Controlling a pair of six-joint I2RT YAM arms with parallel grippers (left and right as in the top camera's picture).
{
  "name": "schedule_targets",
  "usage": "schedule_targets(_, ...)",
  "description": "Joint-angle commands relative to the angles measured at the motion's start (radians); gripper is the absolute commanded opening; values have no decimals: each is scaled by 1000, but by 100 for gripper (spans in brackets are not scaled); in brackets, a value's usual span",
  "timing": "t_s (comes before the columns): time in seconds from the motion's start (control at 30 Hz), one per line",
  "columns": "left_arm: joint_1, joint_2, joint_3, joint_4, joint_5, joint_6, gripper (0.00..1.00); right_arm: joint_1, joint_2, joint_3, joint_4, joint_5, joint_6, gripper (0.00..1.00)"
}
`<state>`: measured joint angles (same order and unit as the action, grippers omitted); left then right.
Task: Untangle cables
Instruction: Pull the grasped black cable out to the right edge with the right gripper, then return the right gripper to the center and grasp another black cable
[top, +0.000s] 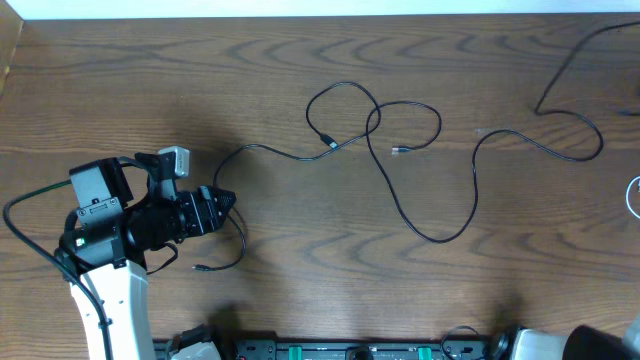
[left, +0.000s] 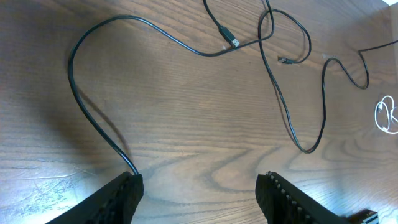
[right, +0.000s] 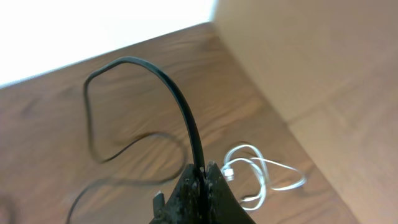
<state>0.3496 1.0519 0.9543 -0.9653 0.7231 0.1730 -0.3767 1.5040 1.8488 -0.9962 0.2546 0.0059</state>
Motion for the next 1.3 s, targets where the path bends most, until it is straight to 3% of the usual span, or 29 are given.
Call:
schedule_targets(0.0,-2,-3,5,-3,2,2,64,-141,60,7,39,23,122,1)
schedule_targets(0.27,-2,-3,5,-13,2,3,64,-391,298,7,20,-152,181,1)
schedule_targets(0.3,-2,-3,5,-14,2,3,64,-408,323,7,15,-188,181,9)
schedule_targets(0.33,-2,-3,5,-14,2,3,64,-426,351,7,11,-233,181,27)
schedule_targets(0.43,-2,-3,5,-14,2,3,64,-469,430,7,-11,-380,180,93)
schedule_targets(0.47,-2,-3,5,-14,2,3,64,-476,446,7,-19,-412,180,99)
schedule_targets(0.8,-2,-3,5,-14,2,3,64,-379,484,7,-145,-702,119,99)
schedule_targets(0.97,-2,-3,5,-14,2,3,64,-185,484,6,-243,-623,30,99)
schedule_targets(1.27,-2,-3,5,-21,2,3,64,147,484,-3,-314,-429,70,99)
